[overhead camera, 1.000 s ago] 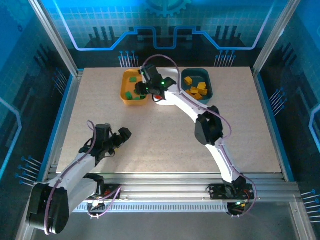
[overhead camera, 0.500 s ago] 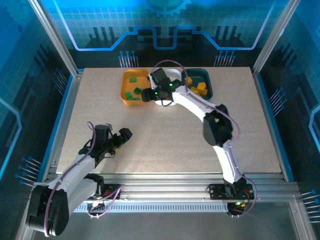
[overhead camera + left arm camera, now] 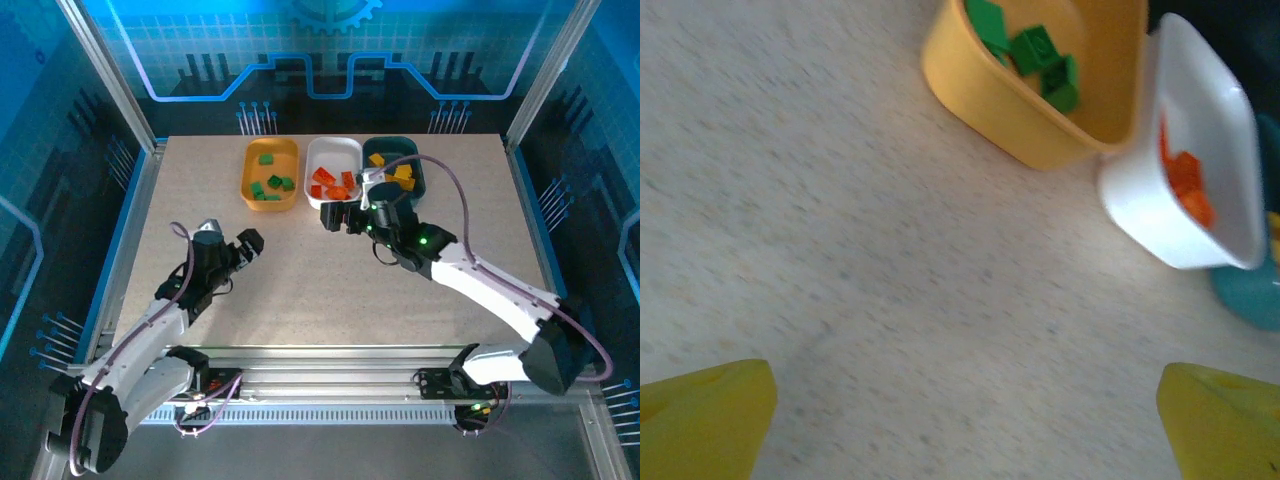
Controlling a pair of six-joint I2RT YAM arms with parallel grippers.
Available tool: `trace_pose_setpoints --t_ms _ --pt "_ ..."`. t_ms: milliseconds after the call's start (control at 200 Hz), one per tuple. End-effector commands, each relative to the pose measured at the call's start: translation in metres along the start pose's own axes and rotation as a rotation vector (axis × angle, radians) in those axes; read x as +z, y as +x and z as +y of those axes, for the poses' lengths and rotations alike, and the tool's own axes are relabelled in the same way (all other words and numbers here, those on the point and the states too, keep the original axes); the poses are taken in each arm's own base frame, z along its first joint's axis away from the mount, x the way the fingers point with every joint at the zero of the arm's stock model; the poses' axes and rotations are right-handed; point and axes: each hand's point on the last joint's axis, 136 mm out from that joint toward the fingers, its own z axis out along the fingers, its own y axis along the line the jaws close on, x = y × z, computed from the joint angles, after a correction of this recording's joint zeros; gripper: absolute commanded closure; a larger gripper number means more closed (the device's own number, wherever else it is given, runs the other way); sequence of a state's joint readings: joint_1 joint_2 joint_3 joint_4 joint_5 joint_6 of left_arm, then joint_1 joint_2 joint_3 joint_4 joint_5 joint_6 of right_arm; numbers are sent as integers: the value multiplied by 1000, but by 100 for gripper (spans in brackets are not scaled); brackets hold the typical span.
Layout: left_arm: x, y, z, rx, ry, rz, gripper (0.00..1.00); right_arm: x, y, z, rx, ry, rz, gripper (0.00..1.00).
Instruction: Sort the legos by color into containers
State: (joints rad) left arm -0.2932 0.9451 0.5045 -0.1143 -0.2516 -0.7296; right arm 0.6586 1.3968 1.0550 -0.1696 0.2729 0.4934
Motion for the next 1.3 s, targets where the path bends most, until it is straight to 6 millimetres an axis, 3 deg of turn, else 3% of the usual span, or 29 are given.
trace_pose_setpoints --t_ms 0,140,245,330,485,615,680,820,986,1146,1241,1296 --pt "-3 -31 22 169 -161 -167 1 5 19 -50 -59 87 43 0" --pt "-11 -55 26 307 -161 -370 1 -24 5 -80 -297 160 -228 0" --pt "-22 -68 19 462 -144 -493 1 -41 5 -127 -325 347 -252 0" --pt "-20 -68 18 525 -134 -516 1 -40 15 -142 -357 342 -263 0" --pt "12 -48 38 527 -88 -476 1 -34 37 -171 -341 353 -294 0" --pt "17 -64 46 469 -121 -557 1 -25 49 -193 -270 340 -294 0" --pt "26 -73 48 445 -130 -541 1 -20 50 -198 -256 313 -293 0" --pt "49 -60 21 576 6 -399 1 -15 42 -209 -267 332 -294 0" --pt "75 -61 17 587 56 -256 1 0 50 -227 -210 309 -272 0" --pt "67 -62 22 565 106 -280 1 16 57 -238 -182 309 -238 0" --pt "62 -60 46 523 58 -432 1 20 58 -236 -190 295 -228 0" --pt "60 -64 47 520 75 -523 1 20 58 -236 -190 294 -227 0"
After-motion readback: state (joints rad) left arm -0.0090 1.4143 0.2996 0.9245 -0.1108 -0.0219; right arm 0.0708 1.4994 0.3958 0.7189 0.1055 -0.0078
